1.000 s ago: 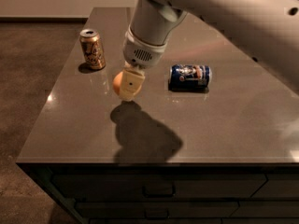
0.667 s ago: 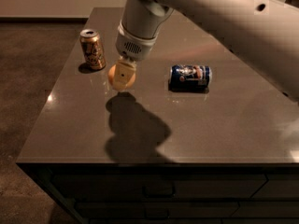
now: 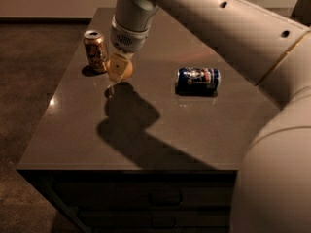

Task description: Move orange near orange can

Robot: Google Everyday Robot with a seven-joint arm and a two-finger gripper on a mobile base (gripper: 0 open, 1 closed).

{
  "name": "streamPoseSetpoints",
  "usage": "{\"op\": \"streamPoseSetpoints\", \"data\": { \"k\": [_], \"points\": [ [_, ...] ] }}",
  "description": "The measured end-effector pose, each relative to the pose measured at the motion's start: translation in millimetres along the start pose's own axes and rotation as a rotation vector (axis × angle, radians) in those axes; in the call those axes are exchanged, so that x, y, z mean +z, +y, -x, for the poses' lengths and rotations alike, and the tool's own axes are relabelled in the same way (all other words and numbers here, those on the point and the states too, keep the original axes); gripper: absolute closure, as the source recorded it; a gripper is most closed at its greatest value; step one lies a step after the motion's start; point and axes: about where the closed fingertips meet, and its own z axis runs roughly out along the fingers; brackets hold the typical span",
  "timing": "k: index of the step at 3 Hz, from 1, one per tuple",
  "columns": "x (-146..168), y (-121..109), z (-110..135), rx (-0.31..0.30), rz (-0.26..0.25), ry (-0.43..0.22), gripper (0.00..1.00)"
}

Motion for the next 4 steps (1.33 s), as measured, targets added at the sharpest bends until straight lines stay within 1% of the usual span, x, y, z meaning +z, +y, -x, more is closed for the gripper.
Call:
{"op": "streamPoseSetpoints", "data": {
  "k": [1,2,3,4],
  "points": [
    [20.7,-18.7,13.5,0.010,0.003,0.013,1.00],
    [38.5,-30.2,18.1,0.020,0.007,0.020,1.00],
    [50.0,-36.4,19.9,0.024,0.005,0.017,0.93],
    [55.1,-37.8,21.1,0.019,0.004,-0.001,0.69]
  ]
}}
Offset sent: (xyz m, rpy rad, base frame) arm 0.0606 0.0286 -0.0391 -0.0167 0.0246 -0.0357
